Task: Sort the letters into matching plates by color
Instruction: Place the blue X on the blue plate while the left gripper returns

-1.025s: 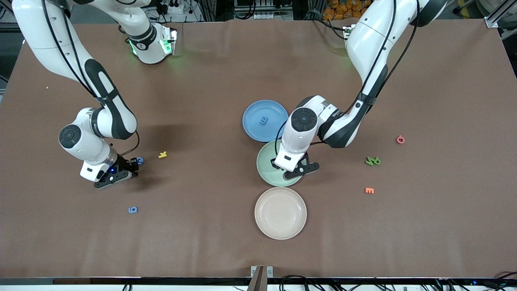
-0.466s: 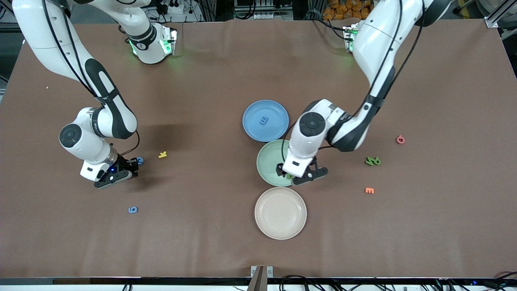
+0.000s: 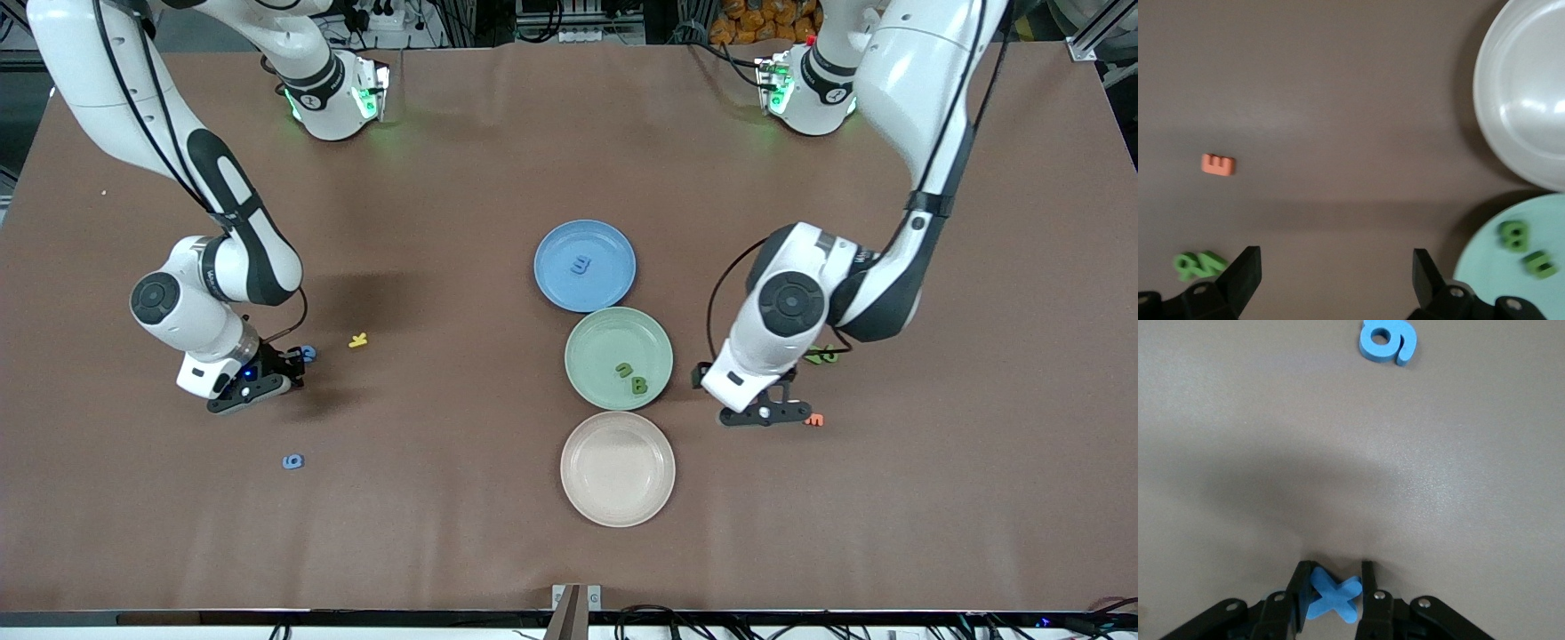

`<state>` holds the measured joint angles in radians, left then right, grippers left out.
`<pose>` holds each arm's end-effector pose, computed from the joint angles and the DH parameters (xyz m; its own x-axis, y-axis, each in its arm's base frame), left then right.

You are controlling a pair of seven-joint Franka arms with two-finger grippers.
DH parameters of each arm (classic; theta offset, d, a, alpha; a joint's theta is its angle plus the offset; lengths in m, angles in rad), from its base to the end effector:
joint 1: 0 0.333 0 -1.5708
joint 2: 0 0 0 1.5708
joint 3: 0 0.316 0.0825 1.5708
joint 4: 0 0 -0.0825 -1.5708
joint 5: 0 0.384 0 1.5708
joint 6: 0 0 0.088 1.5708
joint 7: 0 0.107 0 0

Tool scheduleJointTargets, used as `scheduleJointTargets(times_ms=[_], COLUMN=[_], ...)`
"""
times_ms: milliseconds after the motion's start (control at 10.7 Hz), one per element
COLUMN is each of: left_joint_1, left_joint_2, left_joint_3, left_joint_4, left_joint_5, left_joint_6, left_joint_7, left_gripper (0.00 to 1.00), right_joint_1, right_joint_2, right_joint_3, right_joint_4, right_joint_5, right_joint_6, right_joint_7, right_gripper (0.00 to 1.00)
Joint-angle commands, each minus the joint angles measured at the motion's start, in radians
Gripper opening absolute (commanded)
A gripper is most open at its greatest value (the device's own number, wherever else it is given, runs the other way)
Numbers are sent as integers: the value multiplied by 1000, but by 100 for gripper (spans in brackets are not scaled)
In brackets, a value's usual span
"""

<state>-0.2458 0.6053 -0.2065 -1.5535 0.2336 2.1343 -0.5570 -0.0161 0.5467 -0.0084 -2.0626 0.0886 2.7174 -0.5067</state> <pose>0.6420 -0.2772 0.2995 0.9994 0.0127 0.0316 0.0150 -0.9972 -0.0735 0.5994 -0.0178 0.1741 0.9129 0.3922 0.1128 0.3930 -0.9194 0.0162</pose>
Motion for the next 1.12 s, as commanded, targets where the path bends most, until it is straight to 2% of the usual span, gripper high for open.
scheduleJointTargets(times_ms=[0, 186, 373, 745, 1025], left_joint_1=[74, 118, 143, 169, 214], left_joint_2=[-141, -188, -183, -162, -127], left_joint_3=[-14, -16, -16, -14, -16], left_joint_4=[-196, -272, -292, -290, -295], left_joint_5=[21, 21, 21, 12, 10], left_joint_6=[-14, -2, 28, 79, 171], left_joint_7=[307, 463, 648, 1120, 1501], left_gripper=[100, 100, 100, 100, 100], right_joint_1=[2, 4, 4, 44, 131], right_joint_2=[3, -13, -39, -63, -96], right_joint_3=[4, 4, 4, 4, 4], right_joint_4=[-19, -16, -1, 68, 119], right_joint_5=[-10, -10, -6, 2, 2], right_joint_6=[19, -2, -56, -165, -279], right_joint_7=[-4, 2, 10, 92, 233], right_gripper=[24, 22, 21, 21, 21])
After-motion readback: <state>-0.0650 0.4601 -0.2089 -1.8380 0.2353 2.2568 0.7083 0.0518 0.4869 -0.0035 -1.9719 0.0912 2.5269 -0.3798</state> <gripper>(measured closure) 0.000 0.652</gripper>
